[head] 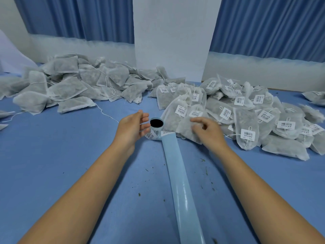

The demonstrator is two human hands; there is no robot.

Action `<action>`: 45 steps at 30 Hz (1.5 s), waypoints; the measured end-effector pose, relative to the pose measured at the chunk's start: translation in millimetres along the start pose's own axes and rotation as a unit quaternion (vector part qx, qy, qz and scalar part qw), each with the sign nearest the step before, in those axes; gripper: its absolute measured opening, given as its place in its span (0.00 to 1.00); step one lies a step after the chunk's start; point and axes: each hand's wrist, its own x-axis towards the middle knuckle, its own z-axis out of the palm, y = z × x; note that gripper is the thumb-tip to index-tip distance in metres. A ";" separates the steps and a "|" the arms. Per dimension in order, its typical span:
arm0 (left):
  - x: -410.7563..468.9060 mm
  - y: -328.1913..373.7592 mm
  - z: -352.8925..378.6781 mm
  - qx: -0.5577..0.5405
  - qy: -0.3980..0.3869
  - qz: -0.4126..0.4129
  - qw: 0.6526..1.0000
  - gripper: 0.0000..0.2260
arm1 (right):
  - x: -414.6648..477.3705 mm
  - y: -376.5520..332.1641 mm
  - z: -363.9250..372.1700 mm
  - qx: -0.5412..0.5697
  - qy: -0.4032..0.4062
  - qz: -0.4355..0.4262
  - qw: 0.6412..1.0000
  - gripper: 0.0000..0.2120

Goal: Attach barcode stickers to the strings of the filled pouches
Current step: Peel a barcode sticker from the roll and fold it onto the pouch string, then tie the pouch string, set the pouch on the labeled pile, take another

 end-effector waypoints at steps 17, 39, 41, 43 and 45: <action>26.5 -19.6 -14.2 0.116 0.037 0.057 0.991 0.11 | 11.0 7.1 23.9 -0.189 0.063 -0.123 0.972 0.12; 130.7 -3.9 -51.7 0.072 0.115 0.034 0.990 0.10 | 154.1 -105.9 180.9 -0.223 -0.284 -0.083 0.929 0.22; 138.4 -3.6 -54.6 0.081 0.116 0.037 0.989 0.10 | 163.7 -102.4 187.8 -0.160 -0.279 -0.046 0.946 0.24; 143.5 -1.1 -55.4 0.078 0.119 0.035 0.989 0.10 | 170.1 -99.1 190.7 -0.104 -0.273 -0.014 0.956 0.24; 145.7 0.5 -56.3 0.071 0.116 0.031 0.990 0.10 | 174.9 -95.5 194.6 -0.078 -0.271 -0.002 0.959 0.24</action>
